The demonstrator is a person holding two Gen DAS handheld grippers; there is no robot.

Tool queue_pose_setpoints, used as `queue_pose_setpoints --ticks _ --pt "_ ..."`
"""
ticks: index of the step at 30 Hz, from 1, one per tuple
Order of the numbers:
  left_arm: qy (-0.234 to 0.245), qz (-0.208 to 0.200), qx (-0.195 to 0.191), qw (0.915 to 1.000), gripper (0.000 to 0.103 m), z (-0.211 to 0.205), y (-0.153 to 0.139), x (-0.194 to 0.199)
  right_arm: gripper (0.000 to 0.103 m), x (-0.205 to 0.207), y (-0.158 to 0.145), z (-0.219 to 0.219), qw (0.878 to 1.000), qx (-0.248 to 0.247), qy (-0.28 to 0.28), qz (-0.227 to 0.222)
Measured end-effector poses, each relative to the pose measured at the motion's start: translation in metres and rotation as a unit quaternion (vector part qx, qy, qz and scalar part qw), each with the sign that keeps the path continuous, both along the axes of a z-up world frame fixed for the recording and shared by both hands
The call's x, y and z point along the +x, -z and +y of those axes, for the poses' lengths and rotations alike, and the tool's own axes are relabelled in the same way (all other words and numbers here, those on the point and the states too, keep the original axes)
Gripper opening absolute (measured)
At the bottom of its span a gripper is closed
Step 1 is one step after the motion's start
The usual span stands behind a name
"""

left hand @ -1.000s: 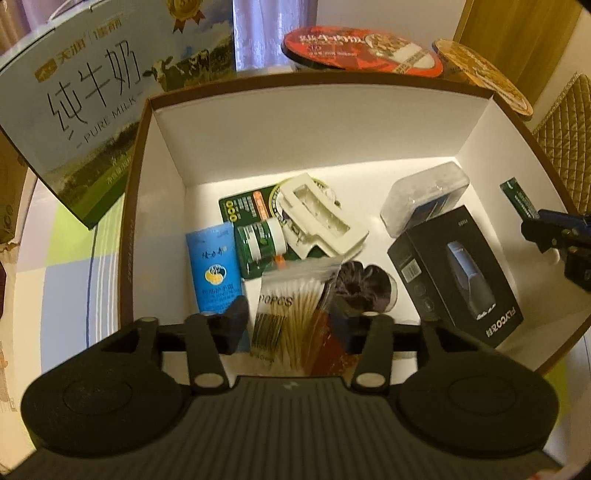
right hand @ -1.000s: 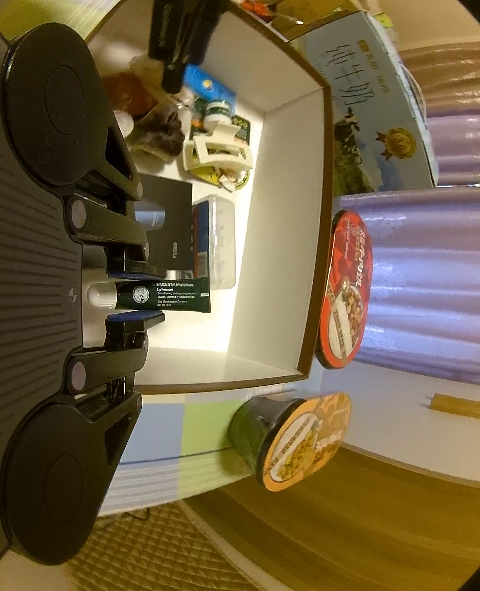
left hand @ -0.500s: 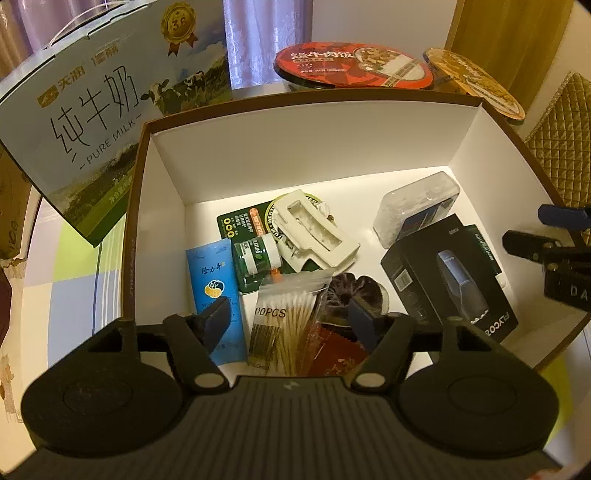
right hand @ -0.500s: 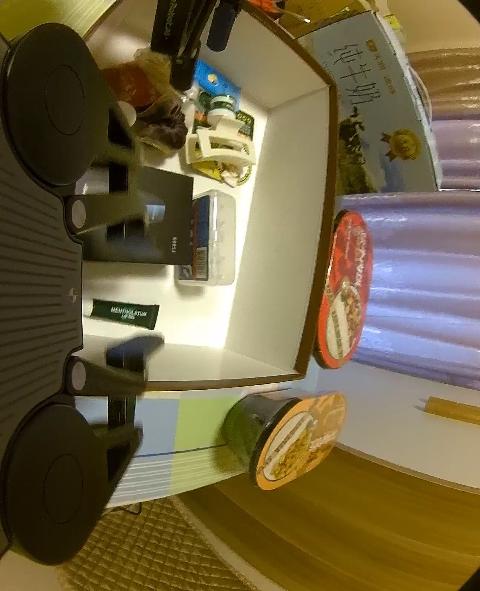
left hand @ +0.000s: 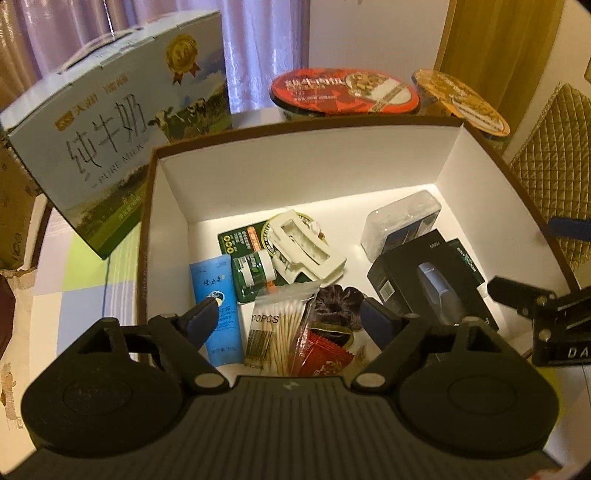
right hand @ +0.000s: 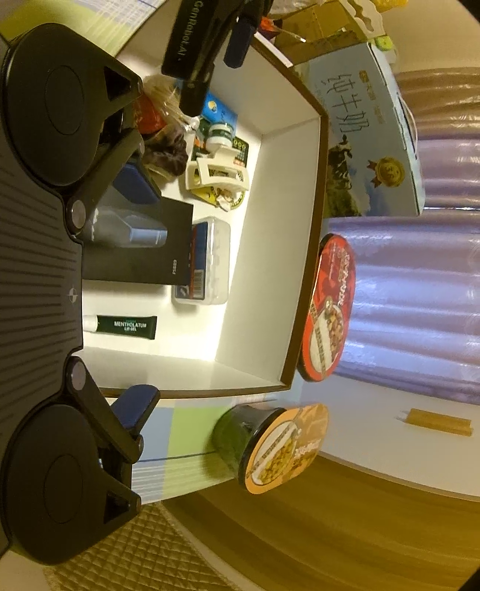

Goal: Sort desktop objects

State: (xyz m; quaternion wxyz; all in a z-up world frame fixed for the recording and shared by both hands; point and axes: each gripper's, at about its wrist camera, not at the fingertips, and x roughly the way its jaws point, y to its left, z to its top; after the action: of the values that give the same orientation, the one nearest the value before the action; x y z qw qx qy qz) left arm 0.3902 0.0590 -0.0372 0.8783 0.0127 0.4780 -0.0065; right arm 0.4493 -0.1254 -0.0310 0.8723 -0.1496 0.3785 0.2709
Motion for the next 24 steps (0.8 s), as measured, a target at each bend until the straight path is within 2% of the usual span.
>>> queue_pose_setpoints --ticks 4,9,16,24 --pt "-0.007 -0.023 0.010 0.9997 0.088 0.000 -0.011 -0.011 0.101 -0.006 -0.005 -0.004 1.000 0.015 0.005 0.002" --pt "-0.021 -0.045 -0.001 0.9988 0.091 0.003 -0.024 -0.028 0.101 -0.019 -0.012 -0.009 0.999 0.029 0.015 -0.008" --pt "-0.048 -0.070 -0.007 0.9964 0.096 0.007 -0.039 -0.059 0.101 -0.036 -0.021 -0.023 0.997 0.063 0.042 0.007" --pt "-0.071 -0.123 0.030 0.9894 0.096 0.001 -0.066 -0.105 0.101 -0.061 -0.035 -0.039 0.995 0.087 0.055 0.005"
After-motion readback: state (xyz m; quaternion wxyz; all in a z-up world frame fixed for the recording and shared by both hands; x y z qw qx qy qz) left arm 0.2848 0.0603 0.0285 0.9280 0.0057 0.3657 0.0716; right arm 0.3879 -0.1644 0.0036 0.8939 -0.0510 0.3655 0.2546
